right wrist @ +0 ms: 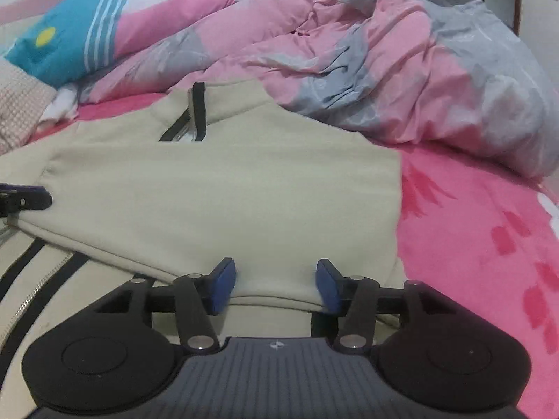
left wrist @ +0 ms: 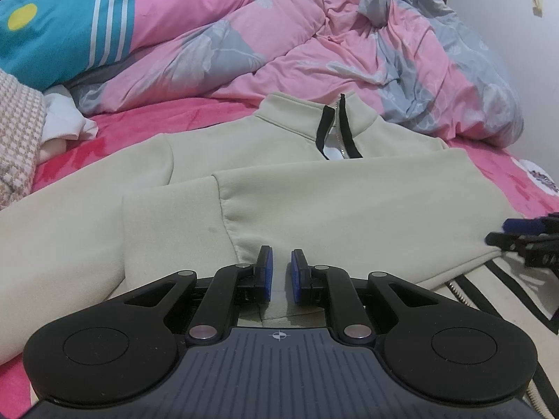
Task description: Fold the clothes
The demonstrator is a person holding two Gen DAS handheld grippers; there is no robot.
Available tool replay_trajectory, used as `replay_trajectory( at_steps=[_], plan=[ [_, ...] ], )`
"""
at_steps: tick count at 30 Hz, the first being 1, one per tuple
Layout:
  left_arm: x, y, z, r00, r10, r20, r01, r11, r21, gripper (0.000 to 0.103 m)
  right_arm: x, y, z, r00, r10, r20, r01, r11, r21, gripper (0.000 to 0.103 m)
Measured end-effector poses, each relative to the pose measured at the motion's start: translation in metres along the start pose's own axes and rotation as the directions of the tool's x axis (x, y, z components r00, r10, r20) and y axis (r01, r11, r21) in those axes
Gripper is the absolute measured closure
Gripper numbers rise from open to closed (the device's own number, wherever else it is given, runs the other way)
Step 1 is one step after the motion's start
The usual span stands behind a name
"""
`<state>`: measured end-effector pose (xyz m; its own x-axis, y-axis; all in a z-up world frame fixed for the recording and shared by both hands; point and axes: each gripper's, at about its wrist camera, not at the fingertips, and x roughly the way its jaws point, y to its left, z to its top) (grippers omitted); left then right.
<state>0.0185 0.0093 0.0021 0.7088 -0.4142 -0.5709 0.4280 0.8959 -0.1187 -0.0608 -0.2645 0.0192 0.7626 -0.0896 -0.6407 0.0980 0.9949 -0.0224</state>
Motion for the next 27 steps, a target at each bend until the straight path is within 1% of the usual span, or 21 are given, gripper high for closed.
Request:
replay_trajectory(
  at_steps=[1, 2, 4, 6, 8, 10, 11, 12, 13, 14, 15, 16, 18, 21, 24, 27],
  plan=[
    [0.0, -0.001, 0.0, 1.0, 0.003, -0.002, -0.003, 1.0, 0.003, 0.091, 0.002, -0.005, -0.001, 1.0, 0.009, 0.0, -0.009, 0.999, 0.043, 0.046],
    [0.0, -0.002, 0.001, 1.0, 0.007, -0.006, -0.007, 1.0, 0.008, 0.091, 0.002, -0.008, -0.003, 1.0, 0.017, 0.009, -0.018, 0.998, 0.058, 0.046],
    [-0.002, -0.008, 0.002, 0.999, 0.032, -0.024, -0.031, 0.998, 0.047, 0.09, 0.001, -0.008, -0.003, 1.0, 0.014, 0.005, -0.014, 0.998, 0.059, 0.046],
    [-0.008, -0.018, 0.002, 0.997, 0.069, -0.039, -0.064, 0.991, 0.116, 0.089, 0.0, -0.006, -0.002, 1.0, 0.003, -0.001, -0.003, 0.999, 0.052, 0.045],
    [-0.018, -0.027, -0.002, 0.995, 0.095, -0.034, -0.087, 0.981, 0.172, 0.089, -0.002, -0.002, -0.003, 1.0, -0.012, -0.003, 0.012, 0.999, 0.043, 0.045],
    [-0.031, -0.031, -0.008, 0.995, 0.097, -0.019, -0.092, 0.978, 0.189, 0.087, -0.006, -0.002, -0.004, 1.0, -0.018, -0.006, 0.019, 0.998, 0.055, 0.044],
    [-0.037, -0.03, -0.01, 0.996, 0.092, -0.012, -0.088, 0.979, 0.182, 0.087, -0.008, -0.002, -0.004, 1.0, -0.021, -0.013, 0.022, 0.998, 0.064, 0.044],
    [-0.042, -0.029, -0.011, 0.996, 0.085, -0.01, -0.082, 0.982, 0.169, 0.082, -0.009, -0.002, -0.001, 0.999, -0.028, -0.029, 0.029, 0.997, 0.068, 0.044],
    [-0.047, -0.025, -0.011, 0.997, 0.079, -0.018, -0.075, 0.987, 0.144, 0.065, -0.011, 0.0, 0.002, 0.998, -0.035, -0.048, 0.038, 0.997, 0.07, 0.044],
    [-0.051, -0.021, -0.012, 0.997, 0.074, -0.033, -0.07, 0.991, 0.113, 0.057, -0.015, 0.001, 0.007, 0.997, -0.045, -0.068, 0.05, 0.996, 0.076, 0.044],
    [-0.055, -0.016, -0.013, 0.997, 0.069, -0.039, -0.066, 0.995, 0.08, 0.053, -0.019, 0.003, 0.012, 0.995, -0.049, -0.083, 0.056, 0.995, 0.084, 0.044],
    [-0.059, -0.011, -0.014, 0.997, 0.063, -0.036, -0.062, 0.997, 0.046, 0.053, -0.025, 0.006, 0.016, 0.996, -0.044, -0.084, 0.051, 0.994, 0.094, 0.044],
    [-0.069, -0.003, -0.015, 0.998, 0.063, -0.013, -0.063, 0.998, -0.008, 0.053, -0.038, 0.016, 0.024, 0.999, -0.011, -0.042, 0.015, 0.995, 0.095, 0.044],
    [-0.08, 0.006, -0.013, 0.998, 0.054, 0.02, -0.053, 0.996, -0.073, 0.052, -0.047, 0.041, 0.039, 1.0, 0.019, 0.016, -0.02, 0.998, 0.052, 0.044],
    [-0.084, 0.016, -0.014, 0.999, 0.039, 0.015, -0.037, 0.99, -0.14, 0.052, -0.047, 0.068, 0.054, 0.996, 0.058, 0.064, -0.058, 0.998, 0.007, 0.044],
    [-0.083, 0.026, -0.022, 1.0, 0.027, 0.007, -0.026, 0.984, -0.179, 0.05, -0.036, 0.093, 0.059, 0.99, 0.112, 0.091, -0.11, 0.994, -0.019, 0.044]
  ],
)
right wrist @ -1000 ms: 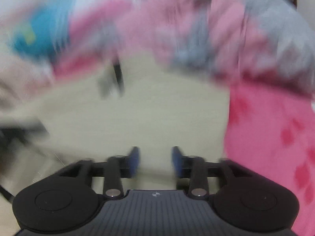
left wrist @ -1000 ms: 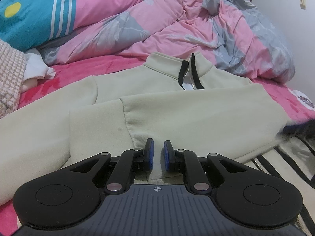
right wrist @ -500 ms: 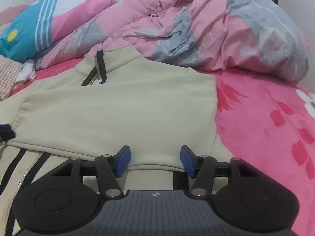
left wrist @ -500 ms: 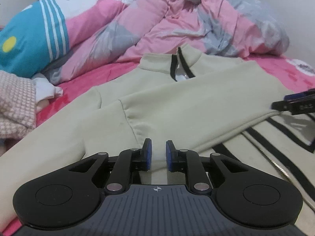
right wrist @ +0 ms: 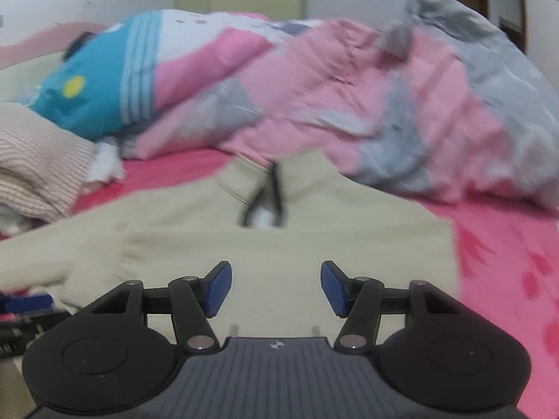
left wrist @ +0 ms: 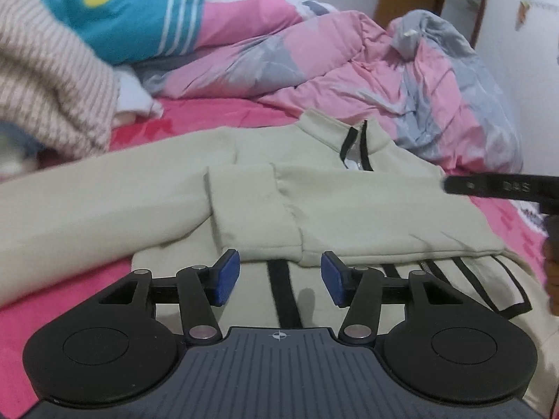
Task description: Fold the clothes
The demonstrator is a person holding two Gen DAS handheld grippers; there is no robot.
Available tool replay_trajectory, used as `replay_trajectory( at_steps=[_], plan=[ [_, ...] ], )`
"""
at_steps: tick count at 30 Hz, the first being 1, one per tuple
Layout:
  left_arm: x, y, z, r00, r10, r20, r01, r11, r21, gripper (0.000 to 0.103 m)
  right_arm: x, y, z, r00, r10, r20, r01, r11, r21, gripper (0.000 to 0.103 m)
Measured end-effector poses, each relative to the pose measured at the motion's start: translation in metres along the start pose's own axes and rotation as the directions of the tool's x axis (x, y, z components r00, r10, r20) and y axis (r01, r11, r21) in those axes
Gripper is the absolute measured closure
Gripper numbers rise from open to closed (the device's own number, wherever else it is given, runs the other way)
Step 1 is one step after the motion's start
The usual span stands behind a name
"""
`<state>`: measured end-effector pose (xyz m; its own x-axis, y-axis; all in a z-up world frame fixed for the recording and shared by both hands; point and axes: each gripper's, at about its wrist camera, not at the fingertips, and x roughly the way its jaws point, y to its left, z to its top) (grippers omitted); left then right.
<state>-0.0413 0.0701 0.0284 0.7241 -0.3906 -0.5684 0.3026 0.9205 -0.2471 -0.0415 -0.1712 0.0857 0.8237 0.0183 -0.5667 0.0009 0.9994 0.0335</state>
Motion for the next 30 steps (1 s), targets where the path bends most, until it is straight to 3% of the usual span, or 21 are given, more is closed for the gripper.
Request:
replay_trajectory(
  at_steps=[3, 5, 7, 10, 16, 19, 22, 24, 26, 28, 30],
  plan=[
    [0.005, 0.012, -0.009, 1.0, -0.013, -0.022, 0.012, 0.999, -0.034, 0.05, 0.033, 0.019, -0.016, 0.997, 0.032, -0.068, -0.034, 0.999, -0.027, 0.044],
    [0.004, 0.018, -0.01, 0.999, -0.036, -0.011, 0.035, 0.997, -0.062, 0.05, 0.06, 0.03, -0.041, 0.989, 0.0, -0.147, -0.014, 0.995, -0.094, 0.04],
    [0.004, 0.019, -0.01, 0.999, -0.047, -0.005, 0.047, 0.997, -0.067, 0.049, 0.058, 0.035, -0.044, 0.992, -0.025, -0.121, 0.01, 0.993, -0.115, 0.04],
    [0.003, 0.022, -0.012, 0.998, -0.067, 0.007, 0.067, 0.994, -0.083, 0.048, 0.051, 0.039, -0.022, 0.991, 0.003, -0.132, -0.011, 0.998, -0.056, 0.041],
    [-0.014, 0.04, -0.007, 0.993, -0.1, 0.056, 0.11, 0.973, -0.202, 0.047, 0.04, 0.07, 0.005, 0.99, 0.14, -0.002, -0.139, 0.988, -0.07, 0.041],
    [-0.039, 0.065, -0.003, 0.991, -0.075, 0.108, 0.103, 0.954, -0.28, 0.042, 0.075, 0.084, -0.011, 0.98, 0.172, -0.104, -0.18, 0.981, -0.072, 0.036],
    [-0.072, 0.098, -0.008, 0.988, -0.001, 0.155, 0.056, 0.935, -0.35, 0.036, 0.093, 0.089, -0.037, 0.98, 0.17, -0.108, -0.179, 0.98, -0.082, 0.031],
    [-0.095, 0.126, -0.018, 0.982, 0.072, 0.172, 0.005, 0.911, -0.413, 0.034, 0.094, 0.084, -0.036, 0.975, 0.193, -0.107, -0.2, 0.979, -0.051, 0.031],
    [-0.114, 0.156, -0.03, 0.971, 0.178, 0.163, -0.077, 0.869, -0.488, 0.034, 0.094, 0.08, -0.036, 0.972, 0.208, -0.108, -0.212, 0.977, -0.03, 0.03],
    [-0.131, 0.183, -0.041, 0.949, 0.281, 0.143, -0.156, 0.812, -0.562, 0.034, 0.094, 0.081, -0.036, 0.974, 0.203, -0.104, -0.208, 0.978, -0.036, 0.03],
    [-0.149, 0.206, -0.051, 0.918, 0.361, 0.162, -0.182, 0.749, -0.637, 0.034, 0.094, 0.083, -0.036, 0.975, 0.198, -0.101, -0.203, 0.978, -0.041, 0.03]
  ],
)
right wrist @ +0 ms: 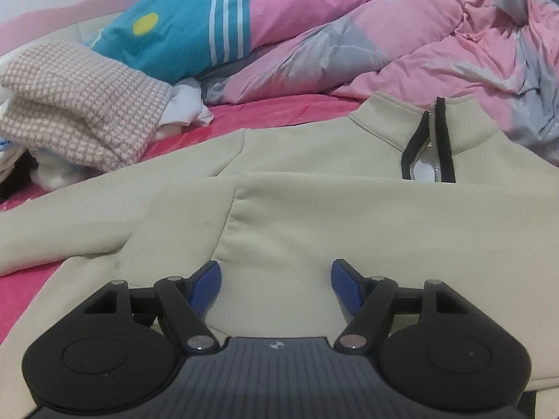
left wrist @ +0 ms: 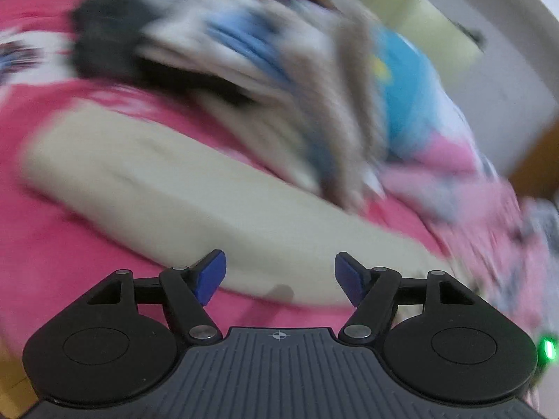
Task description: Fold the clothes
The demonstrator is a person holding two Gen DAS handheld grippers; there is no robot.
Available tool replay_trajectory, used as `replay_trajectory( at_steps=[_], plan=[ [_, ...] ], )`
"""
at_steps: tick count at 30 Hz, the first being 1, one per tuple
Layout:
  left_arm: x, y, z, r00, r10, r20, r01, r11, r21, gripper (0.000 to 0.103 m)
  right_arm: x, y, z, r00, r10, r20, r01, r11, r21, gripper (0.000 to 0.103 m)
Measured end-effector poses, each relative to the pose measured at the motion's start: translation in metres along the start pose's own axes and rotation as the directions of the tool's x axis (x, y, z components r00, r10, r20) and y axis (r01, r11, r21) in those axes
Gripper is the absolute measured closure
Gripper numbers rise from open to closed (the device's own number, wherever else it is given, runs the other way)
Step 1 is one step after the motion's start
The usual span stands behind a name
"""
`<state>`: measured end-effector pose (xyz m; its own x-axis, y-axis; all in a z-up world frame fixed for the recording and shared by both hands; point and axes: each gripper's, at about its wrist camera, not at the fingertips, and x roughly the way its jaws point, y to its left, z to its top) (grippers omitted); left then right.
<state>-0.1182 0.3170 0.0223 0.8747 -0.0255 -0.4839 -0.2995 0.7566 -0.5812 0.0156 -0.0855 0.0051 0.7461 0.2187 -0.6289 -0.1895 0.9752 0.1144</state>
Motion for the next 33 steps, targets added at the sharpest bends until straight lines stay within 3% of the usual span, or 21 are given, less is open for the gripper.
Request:
replay_trajectory(
  at_steps=[2, 6, 11, 15, 20, 23, 24, 25, 31, 33],
  plan=[
    [-0.008, 0.022, 0.008, 0.998, 0.04, 0.056, -0.034, 0.994, -0.102, 0.034, 0.0, 0.0, 0.0, 1.0, 0.003, 0.002, -0.003, 1.0, 0.005, 0.03],
    [-0.008, 0.042, 0.011, 0.997, 0.001, 0.077, 0.02, 0.964, -0.267, 0.034, -0.003, -0.001, -0.001, 1.0, 0.003, 0.005, -0.003, 1.0, 0.007, 0.03],
    [-0.027, 0.03, 0.003, 0.984, 0.069, 0.163, -0.025, 0.966, -0.258, 0.034, -0.003, -0.001, -0.002, 1.0, 0.003, 0.009, -0.004, 1.0, 0.009, 0.03],
    [-0.035, 0.028, 0.007, 0.942, 0.2, 0.269, -0.136, 0.961, -0.24, 0.029, -0.003, -0.003, -0.002, 1.0, 0.011, 0.013, -0.012, 1.0, 0.019, 0.03],
    [-0.009, 0.046, 0.017, 0.937, 0.286, 0.199, -0.225, 0.932, -0.283, 0.03, -0.003, -0.003, -0.003, 1.0, 0.014, 0.016, -0.015, 1.0, 0.023, 0.03],
    [-0.008, 0.044, 0.016, 0.926, 0.307, 0.219, -0.247, 0.932, -0.264, 0.031, -0.004, -0.004, -0.003, 1.0, 0.019, 0.018, -0.019, 0.999, 0.027, 0.03],
    [-0.006, 0.042, 0.017, 0.919, 0.321, 0.228, -0.261, 0.931, -0.256, 0.034, -0.004, -0.005, -0.003, 1.0, 0.021, 0.019, -0.021, 0.999, 0.03, 0.03],
    [-0.005, 0.041, 0.017, 0.913, 0.334, 0.236, -0.276, 0.929, -0.248, 0.046, -0.004, -0.005, -0.003, 1.0, 0.022, 0.019, -0.023, 0.999, 0.032, 0.029],
    [-0.001, 0.032, 0.017, 0.882, 0.385, 0.273, -0.346, 0.921, -0.18, 0.087, -0.004, -0.007, -0.003, 0.999, 0.031, 0.025, -0.032, 0.999, 0.043, 0.029],
    [-0.007, 0.024, 0.018, 0.879, 0.369, 0.303, -0.337, 0.929, -0.154, 0.092, -0.004, -0.008, -0.003, 0.999, 0.035, 0.027, -0.036, 0.998, 0.047, 0.029]
  ],
)
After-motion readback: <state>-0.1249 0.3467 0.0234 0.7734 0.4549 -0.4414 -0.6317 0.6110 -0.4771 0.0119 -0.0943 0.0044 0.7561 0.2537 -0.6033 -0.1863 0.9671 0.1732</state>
